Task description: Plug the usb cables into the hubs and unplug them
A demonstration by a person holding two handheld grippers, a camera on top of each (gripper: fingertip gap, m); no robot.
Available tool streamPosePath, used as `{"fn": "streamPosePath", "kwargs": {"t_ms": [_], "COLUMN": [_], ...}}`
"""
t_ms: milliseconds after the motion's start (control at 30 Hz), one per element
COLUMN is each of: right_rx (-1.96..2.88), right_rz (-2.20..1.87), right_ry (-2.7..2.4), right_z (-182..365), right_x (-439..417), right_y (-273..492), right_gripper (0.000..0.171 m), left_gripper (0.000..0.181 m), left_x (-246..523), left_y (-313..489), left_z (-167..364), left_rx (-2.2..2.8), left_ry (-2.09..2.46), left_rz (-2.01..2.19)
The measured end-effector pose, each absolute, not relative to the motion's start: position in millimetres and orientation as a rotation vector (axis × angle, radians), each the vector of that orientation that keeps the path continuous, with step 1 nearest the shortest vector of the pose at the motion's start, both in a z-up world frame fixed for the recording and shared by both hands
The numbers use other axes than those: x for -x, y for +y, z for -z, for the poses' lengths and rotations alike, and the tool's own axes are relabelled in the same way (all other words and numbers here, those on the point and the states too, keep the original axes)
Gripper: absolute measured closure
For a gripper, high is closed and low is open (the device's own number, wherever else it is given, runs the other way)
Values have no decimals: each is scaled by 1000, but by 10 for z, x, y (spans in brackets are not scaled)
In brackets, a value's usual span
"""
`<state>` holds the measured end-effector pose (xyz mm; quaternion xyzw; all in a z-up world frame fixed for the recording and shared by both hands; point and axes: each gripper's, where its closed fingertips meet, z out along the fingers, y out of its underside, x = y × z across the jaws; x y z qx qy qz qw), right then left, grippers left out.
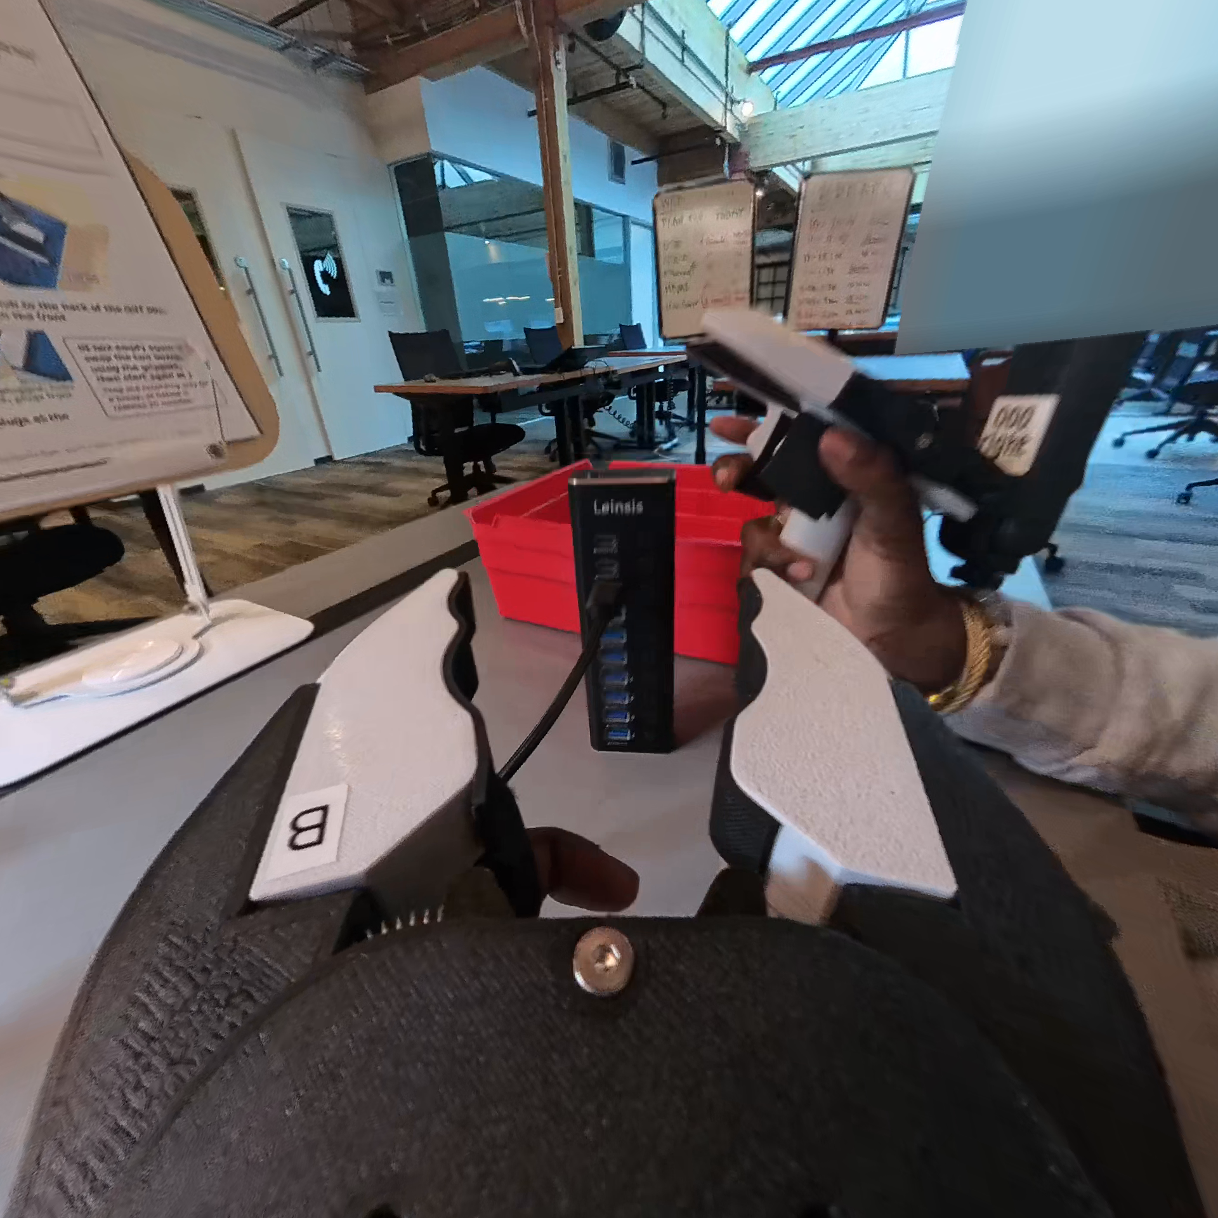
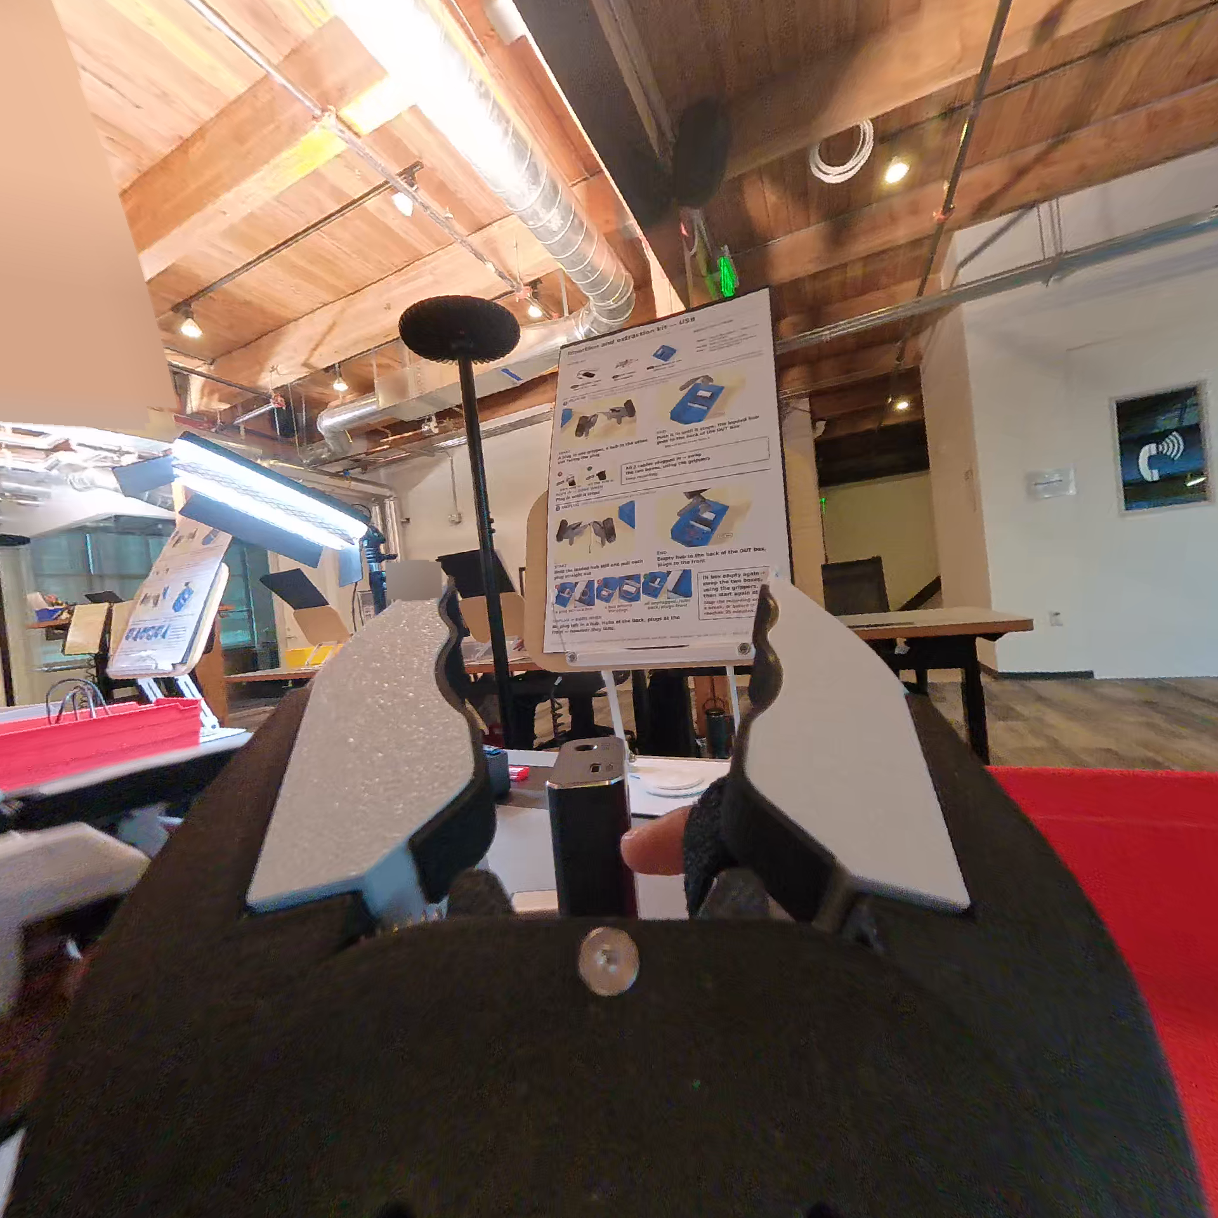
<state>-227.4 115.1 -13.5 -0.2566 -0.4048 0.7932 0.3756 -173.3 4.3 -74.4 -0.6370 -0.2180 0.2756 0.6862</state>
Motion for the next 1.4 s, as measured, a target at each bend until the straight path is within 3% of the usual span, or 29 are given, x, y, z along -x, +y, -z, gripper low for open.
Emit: {"fn": "streamPosePath", "kwargs": {"t_ms": [33, 200, 367, 467, 767, 967, 1133, 1267, 1400], "right_rx": [661, 662, 629, 620, 636, 619, 601, 579, 593], "right_rz": [-2036, -2031, -2033, -2022, -2028, -2034, -2039, -2021, -2024], "right_ry": [-1036, -1064, -1095, -1098, -1120, -1113, -1113, -1102, -1105], "right_z": [135, 167, 180, 182, 221, 191, 168, 140, 153], "right_x": [2284, 2293, 2263, 2267, 2311, 2286, 2252, 2228, 2251], "right_y": [1158, 1103, 1019, 1015, 996, 997, 977, 986, 986], "right_gripper": [86, 90, 91, 92, 95, 98, 100, 101, 102], "left_gripper": [108, 119, 128, 129, 139, 142, 166, 167, 167], "left_x": [1671, 1444, 1235, 1084, 1290, 1378, 1345, 1394, 1397], "left_y": [-6, -863, -2361, -2812, -2981, -3149, -3045, -3135, -3141], "left_z": [648, 517, 1138, 1610, 2223, 2319, 2372, 2316, 1902], "left_rx": [1427, 1593, 1945, 2216, 2496, 2537, 2537, 2632, 2659], "left_ry": [-502, -811, -1406, -1600, -1602, -1670, -1624, -1567, -1481], "left_rz": [-632, -747, -838, -717, -346, -311, -235, -444, -737]}}
